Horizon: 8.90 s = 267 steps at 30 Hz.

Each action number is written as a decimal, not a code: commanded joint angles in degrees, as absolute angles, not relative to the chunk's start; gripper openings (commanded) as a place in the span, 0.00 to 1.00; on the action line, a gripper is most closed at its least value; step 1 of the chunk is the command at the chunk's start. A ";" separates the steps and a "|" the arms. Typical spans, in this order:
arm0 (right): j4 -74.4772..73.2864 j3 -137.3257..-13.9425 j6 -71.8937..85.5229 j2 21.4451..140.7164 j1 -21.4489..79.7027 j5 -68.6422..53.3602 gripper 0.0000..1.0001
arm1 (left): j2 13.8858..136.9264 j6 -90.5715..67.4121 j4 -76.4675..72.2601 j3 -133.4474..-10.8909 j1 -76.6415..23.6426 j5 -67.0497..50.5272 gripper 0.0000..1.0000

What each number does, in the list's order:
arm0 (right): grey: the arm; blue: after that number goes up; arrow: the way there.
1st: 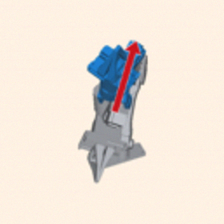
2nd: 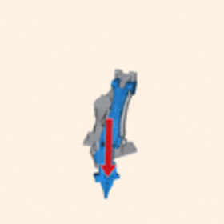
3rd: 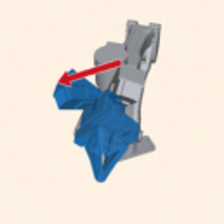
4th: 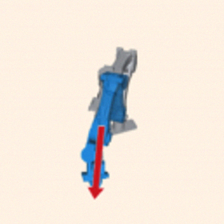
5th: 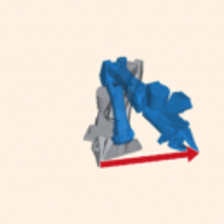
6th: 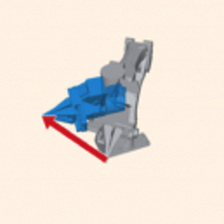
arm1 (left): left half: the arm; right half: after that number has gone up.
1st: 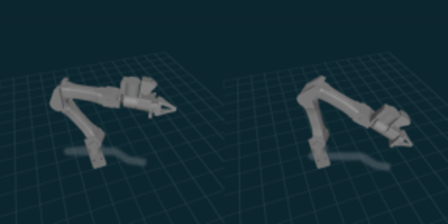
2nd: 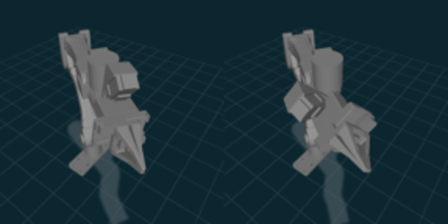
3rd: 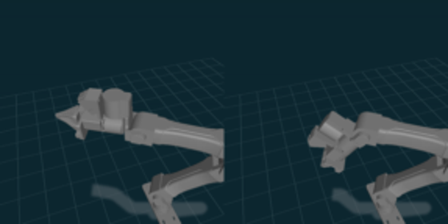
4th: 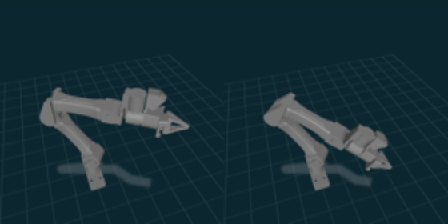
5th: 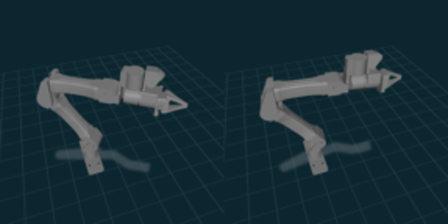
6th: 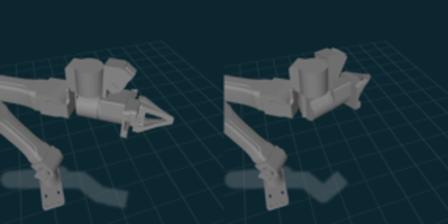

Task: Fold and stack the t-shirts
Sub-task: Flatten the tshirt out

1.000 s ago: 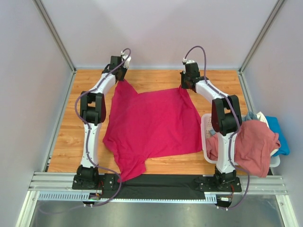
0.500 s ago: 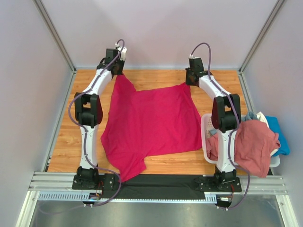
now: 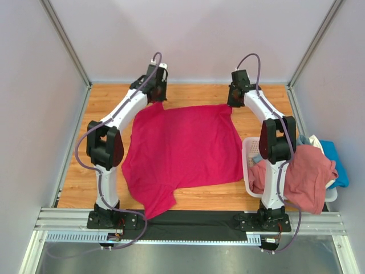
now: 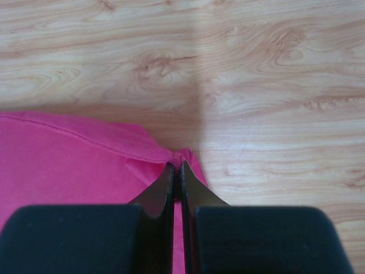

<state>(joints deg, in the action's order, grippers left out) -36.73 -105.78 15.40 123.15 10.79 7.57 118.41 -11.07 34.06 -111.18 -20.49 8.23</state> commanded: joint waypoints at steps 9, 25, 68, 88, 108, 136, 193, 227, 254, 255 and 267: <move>-40.43 -98.89 18.81 112.95 10.64 4.92 0.00 | 100.20 -34.63 39.63 -80.69 -35.50 7.21 0.00; -41.40 -93.16 20.83 109.34 13.18 -0.54 0.31 | 102.91 -18.81 39.99 -86.13 -21.37 -11.58 0.47; -42.63 -87.80 18.46 101.78 17.40 -2.81 0.51 | 100.82 -39.03 33.66 -71.72 -29.26 -5.20 0.48; -41.57 -87.10 19.77 102.13 15.38 -3.34 0.51 | 107.57 -38.06 34.28 -74.18 -30.15 -6.06 0.42; -47.27 -90.35 21.88 107.05 16.08 -6.77 0.48 | 116.77 -13.82 41.57 -101.48 -18.03 12.30 0.00; -49.05 -82.08 25.84 111.61 37.26 3.33 0.52 | 96.40 -24.97 45.09 -62.22 -13.81 -1.05 0.39; -49.22 -63.81 27.95 83.67 37.71 -2.55 0.61 | 65.57 -42.98 39.29 -32.43 -8.44 -11.69 0.56; -39.46 -53.88 32.96 93.77 33.14 5.62 0.45 | 64.87 -42.63 44.82 -41.48 -8.61 -8.53 0.00; -53.61 -87.51 26.02 88.50 27.69 11.08 0.00 | 67.58 -32.70 51.95 -84.35 -5.10 -1.50 0.00; -54.40 -92.85 25.58 88.85 26.90 10.99 0.00 | 68.11 -32.00 51.25 -86.72 -4.92 -1.32 0.00; -56.69 -111.89 18.99 75.25 26.63 5.81 0.00 | 64.87 -15.14 47.65 -120.05 -4.48 -5.35 0.00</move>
